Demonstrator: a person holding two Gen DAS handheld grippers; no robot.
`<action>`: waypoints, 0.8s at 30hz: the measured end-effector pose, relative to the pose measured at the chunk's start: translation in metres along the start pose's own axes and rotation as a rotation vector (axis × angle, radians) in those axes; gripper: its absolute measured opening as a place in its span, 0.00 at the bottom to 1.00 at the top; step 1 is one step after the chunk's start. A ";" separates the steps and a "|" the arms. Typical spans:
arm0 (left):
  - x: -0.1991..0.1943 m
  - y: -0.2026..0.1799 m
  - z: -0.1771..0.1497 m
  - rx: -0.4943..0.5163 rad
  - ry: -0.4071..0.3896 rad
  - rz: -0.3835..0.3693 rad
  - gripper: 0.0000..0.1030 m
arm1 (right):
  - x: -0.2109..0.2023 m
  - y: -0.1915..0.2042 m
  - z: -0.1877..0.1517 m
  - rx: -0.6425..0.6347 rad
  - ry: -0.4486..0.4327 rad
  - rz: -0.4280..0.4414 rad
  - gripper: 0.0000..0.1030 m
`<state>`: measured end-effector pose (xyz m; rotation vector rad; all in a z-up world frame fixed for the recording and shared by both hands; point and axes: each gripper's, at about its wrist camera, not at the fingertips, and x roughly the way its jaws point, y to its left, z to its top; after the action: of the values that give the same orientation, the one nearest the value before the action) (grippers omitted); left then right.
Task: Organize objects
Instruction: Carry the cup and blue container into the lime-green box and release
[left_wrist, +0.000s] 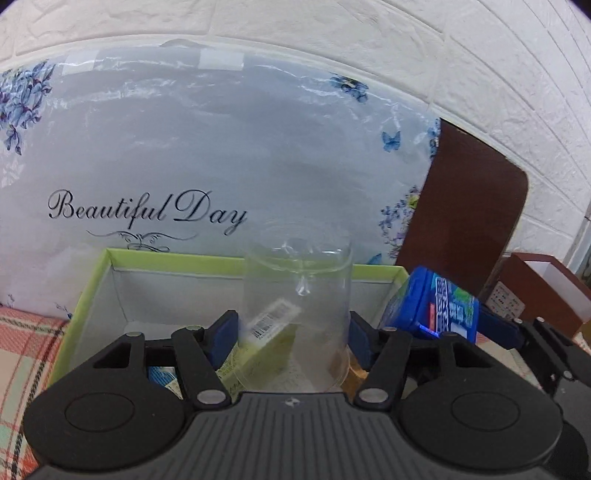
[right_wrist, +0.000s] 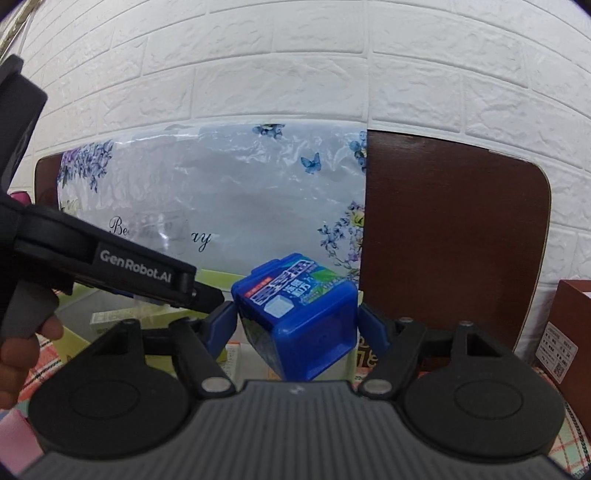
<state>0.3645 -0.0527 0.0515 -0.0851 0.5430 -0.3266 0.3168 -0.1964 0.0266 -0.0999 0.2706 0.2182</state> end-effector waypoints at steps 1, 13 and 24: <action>0.005 0.002 -0.001 0.013 0.008 0.048 0.79 | 0.004 0.003 -0.001 -0.023 0.017 0.008 0.89; -0.013 0.015 -0.007 -0.020 0.015 0.101 0.85 | -0.047 0.011 0.007 -0.100 -0.057 -0.033 1.00; -0.096 -0.008 -0.034 -0.015 -0.018 0.089 0.85 | -0.122 0.015 -0.001 0.014 0.009 -0.008 1.00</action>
<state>0.2673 -0.0282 0.0716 -0.0783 0.5303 -0.2346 0.1980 -0.2065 0.0583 -0.0876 0.2803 0.2081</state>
